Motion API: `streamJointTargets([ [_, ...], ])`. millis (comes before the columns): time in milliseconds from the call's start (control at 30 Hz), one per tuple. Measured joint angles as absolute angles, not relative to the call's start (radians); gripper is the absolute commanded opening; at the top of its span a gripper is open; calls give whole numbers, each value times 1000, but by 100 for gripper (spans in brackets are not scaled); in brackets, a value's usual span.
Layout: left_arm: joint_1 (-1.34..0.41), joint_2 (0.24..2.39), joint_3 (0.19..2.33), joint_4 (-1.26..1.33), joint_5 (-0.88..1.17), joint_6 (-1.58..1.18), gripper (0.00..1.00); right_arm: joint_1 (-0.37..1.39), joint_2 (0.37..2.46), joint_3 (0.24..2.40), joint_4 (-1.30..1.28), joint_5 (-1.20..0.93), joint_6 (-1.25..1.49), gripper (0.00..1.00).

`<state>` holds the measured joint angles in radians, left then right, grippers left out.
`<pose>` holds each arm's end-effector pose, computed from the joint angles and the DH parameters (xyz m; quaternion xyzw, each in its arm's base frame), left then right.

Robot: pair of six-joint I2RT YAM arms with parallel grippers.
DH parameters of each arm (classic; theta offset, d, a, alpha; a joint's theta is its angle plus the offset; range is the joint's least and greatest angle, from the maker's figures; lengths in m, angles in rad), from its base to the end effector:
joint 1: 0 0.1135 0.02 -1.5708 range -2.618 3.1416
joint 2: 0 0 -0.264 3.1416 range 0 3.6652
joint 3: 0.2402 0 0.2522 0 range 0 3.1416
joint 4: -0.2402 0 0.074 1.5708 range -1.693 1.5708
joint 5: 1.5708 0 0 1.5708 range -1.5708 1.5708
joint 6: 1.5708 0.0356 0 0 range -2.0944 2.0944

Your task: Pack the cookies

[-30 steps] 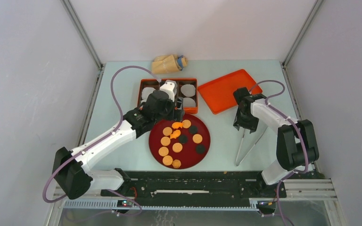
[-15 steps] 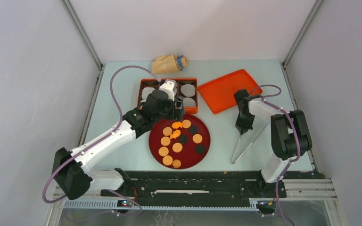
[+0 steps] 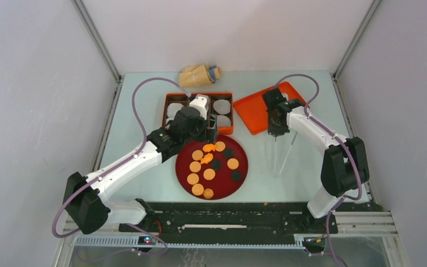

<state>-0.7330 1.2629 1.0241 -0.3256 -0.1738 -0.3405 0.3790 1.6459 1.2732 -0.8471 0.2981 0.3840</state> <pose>0.2154 -0.1857 0.3071 0.1291 0.8641 -0.1803 0.4517 0.3076 0.1113 0.2420 0.0284 0.9737 -0.0714 0.2147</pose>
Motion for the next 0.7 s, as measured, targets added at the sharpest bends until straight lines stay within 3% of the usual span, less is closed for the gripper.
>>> streamJointTargets([
  [567, -733, 1311, 1027, -341, -188, -351, 77, 295, 2047, 1612, -864, 25, 89, 2],
  [700, -733, 1312, 1027, -342, -199, -351, 77, 281, 2068, 1616, -871, 2, 76, 16],
])
